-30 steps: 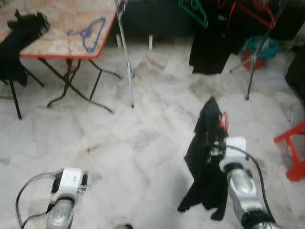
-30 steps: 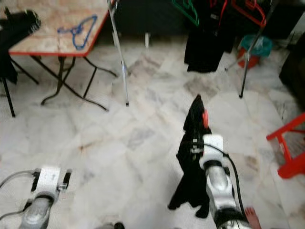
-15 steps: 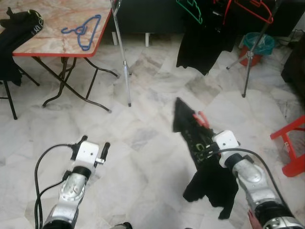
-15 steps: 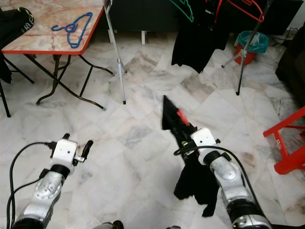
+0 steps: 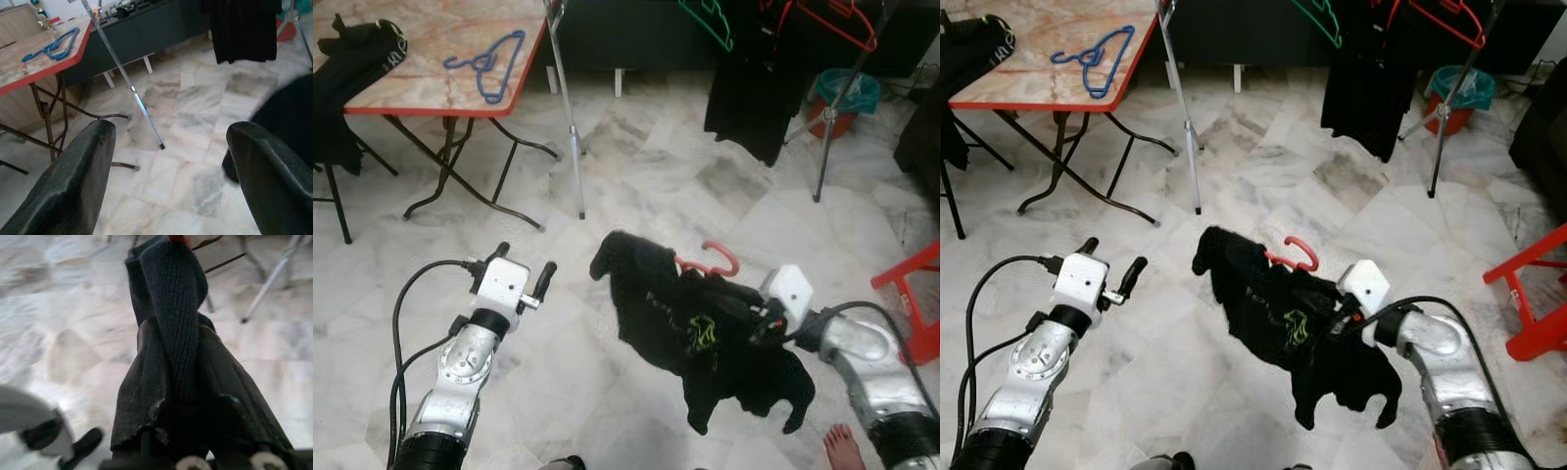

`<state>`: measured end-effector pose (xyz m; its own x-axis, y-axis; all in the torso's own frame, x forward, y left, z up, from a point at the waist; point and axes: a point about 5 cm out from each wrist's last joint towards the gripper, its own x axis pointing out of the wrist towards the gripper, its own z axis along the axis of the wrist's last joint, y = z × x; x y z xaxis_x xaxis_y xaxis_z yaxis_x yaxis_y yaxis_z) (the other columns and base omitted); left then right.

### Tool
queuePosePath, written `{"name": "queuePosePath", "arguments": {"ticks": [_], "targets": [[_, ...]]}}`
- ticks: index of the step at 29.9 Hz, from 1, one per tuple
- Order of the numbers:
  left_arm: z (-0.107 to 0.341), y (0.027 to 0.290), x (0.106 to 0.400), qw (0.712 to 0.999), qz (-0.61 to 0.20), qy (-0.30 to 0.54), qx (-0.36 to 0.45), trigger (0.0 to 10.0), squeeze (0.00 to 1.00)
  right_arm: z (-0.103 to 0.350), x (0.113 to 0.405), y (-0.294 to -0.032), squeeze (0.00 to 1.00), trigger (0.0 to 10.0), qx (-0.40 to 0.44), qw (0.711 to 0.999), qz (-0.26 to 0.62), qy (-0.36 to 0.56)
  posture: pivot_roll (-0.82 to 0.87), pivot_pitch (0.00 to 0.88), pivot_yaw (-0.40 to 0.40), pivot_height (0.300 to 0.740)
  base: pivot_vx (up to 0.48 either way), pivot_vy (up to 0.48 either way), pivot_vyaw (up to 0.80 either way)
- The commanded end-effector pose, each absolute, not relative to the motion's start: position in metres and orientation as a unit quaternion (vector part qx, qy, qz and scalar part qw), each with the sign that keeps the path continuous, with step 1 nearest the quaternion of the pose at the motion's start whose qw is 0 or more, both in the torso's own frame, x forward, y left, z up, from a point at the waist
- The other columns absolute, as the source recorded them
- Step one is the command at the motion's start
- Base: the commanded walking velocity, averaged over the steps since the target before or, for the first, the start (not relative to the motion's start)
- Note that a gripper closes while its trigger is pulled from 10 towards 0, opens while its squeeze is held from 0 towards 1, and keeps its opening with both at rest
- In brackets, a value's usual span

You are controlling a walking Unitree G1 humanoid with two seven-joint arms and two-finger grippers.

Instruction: Hang hanger

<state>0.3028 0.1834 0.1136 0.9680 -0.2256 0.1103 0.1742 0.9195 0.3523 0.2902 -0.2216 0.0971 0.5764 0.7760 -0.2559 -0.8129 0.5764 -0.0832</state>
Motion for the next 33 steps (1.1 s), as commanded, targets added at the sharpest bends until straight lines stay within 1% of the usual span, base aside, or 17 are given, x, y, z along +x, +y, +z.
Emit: {"name": "queuePosePath", "arguments": {"ticks": [1, 4, 6, 7, 8, 11, 13, 14, 15, 21, 22, 24, 25, 29, 31, 32, 33], "targets": [[0.120, 0.178, 0.304, 0.978, -0.119, -0.076, 0.157, 10.0, 0.00, 0.102, 0.288, -0.223, 0.00, 10.0, -0.085, 0.874, 0.468, 0.094, 0.03, 0.125, 0.000, 0.740, 0.000, 0.000, 0.00], [0.128, 0.174, 0.306, 0.978, -0.128, -0.084, 0.140, 10.0, 0.00, 0.093, 0.280, -0.224, 0.00, 10.0, -0.072, 0.853, 0.500, 0.130, 0.03, 0.119, -0.008, 0.740, 0.000, 0.000, 0.00], [0.130, 0.172, 0.306, 0.978, -0.136, -0.082, 0.132, 10.0, 0.00, 0.091, 0.278, -0.224, 0.00, 10.0, -0.067, 0.848, 0.508, 0.137, 0.04, 0.117, -0.011, 0.740, 0.000, 0.000, 0.00], [0.133, 0.165, 0.305, 0.976, -0.169, -0.078, 0.112, 10.0, 0.00, 0.090, 0.276, -0.222, 0.00, 10.0, -0.061, 0.840, 0.521, 0.142, 0.03, 0.119, -0.012, 0.740, 0.000, 0.000, 0.00], [0.133, 0.165, 0.305, 0.976, -0.169, -0.078, 0.112, 10.0, 0.00, 0.090, 0.276, -0.222, 0.00, 10.0, -0.061, 0.840, 0.521, 0.142, 0.03, 0.119, -0.012, 0.740, 0.000, 0.000, 0.00], [0.137, 0.154, 0.302, 0.970, -0.213, -0.071, 0.097, 10.0, 0.00, 0.092, 0.274, -0.221, 0.00, 10.0, -0.044, 0.832, 0.533, 0.148, 0.03, 0.114, -0.015, 0.740, 0.000, 0.000, 0.00], [0.137, 0.145, 0.299, 0.961, -0.254, -0.061, 0.095, 10.0, 0.00, 0.094, 0.274, -0.220, 0.00, 10.0, -0.041, 0.828, 0.541, 0.146, 0.04, 0.115, -0.018, 0.740, 0.000, 0.000, 0.00], [0.137, 0.137, 0.294, 0.950, -0.293, -0.050, 0.095, 10.0, 0.00, 0.095, 0.274, -0.217, 0.00, 10.0, -0.038, 0.821, 0.551, 0.143, 0.04, 0.115, -0.018, 0.740, 0.000, 0.000, 0.00], [0.137, 0.133, 0.292, 0.945, -0.310, -0.044, 0.094, 10.0, 0.00, 0.097, 0.275, -0.215, 0.00, 10.0, -0.038, 0.819, 0.555, 0.140, 0.04, 0.114, -0.019, 0.740, 0.000, 0.000, 0.00], [0.140, 0.118, 0.283, 0.923, -0.375, -0.027, 0.086, 10.0, 0.00, 0.102, 0.278, -0.206, 0.00, 10.0, -0.044, 0.808, 0.573, 0.133, 0.04, 0.110, -0.022, 0.740, 0.000, 0.000, 0.00], [0.140, 0.118, 0.283, 0.923, -0.375, -0.027, 0.086, 10.0, 0.00, 0.102, 0.278, -0.206, 0.00, 10.0, -0.044, 0.808, 0.573, 0.133, 0.04, 0.110, -0.022, 0.740, 0.000, 0.000, 0.00], [0.144, 0.113, 0.283, 0.921, -0.381, -0.031, 0.082, 10.0, 0.00, 0.104, 0.278, -0.199, 0.00, 10.0, -0.043, 0.796, 0.591, 0.126, 0.04, 0.110, -0.022, 0.740, 0.000, 0.000, 0.00], [0.144, 0.113, 0.283, 0.921, -0.381, -0.031, 0.082, 10.0, 0.00, 0.104, 0.278, -0.199, 0.00, 10.0, -0.043, 0.796, 0.591, 0.126, 0.04, 0.110, -0.022, 0.740, 0.000, 0.000, 0.00], [0.152, 0.106, 0.288, 0.930, -0.358, -0.053, 0.069, 10.0, 0.00, 0.104, 0.276, -0.193, 0.00, 10.0, -0.042, 0.784, 0.606, 0.125, 0.04, 0.108, -0.025, 0.740, 0.000, 0.000, 0.00], [0.153, 0.104, 0.287, 0.928, -0.363, -0.054, 0.062, 10.0, 0.00, 0.104, 0.275, -0.192, 0.00, 10.0, -0.042, 0.782, 0.609, 0.125, 0.04, 0.109, -0.025, 0.740, 0.000, 0.000, 0.00], [0.153, 0.098, 0.284, 0.920, -0.384, -0.048, 0.053, 10.0, 0.00, 0.104, 0.274, -0.189, 0.00, 10.0, -0.043, 0.780, 0.612, 0.123, 0.04, 0.109, -0.026, 0.740, 0.000, 0.000, 0.00], [0.153, 0.098, 0.284, 0.920, -0.384, -0.048, 0.053, 10.0, 0.00, 0.104, 0.274, -0.189, 0.00, 10.0, -0.043, 0.780, 0.612, 0.123, 0.04, 0.109, -0.026, 0.740, 0.000, 0.000, 0.00]]}}
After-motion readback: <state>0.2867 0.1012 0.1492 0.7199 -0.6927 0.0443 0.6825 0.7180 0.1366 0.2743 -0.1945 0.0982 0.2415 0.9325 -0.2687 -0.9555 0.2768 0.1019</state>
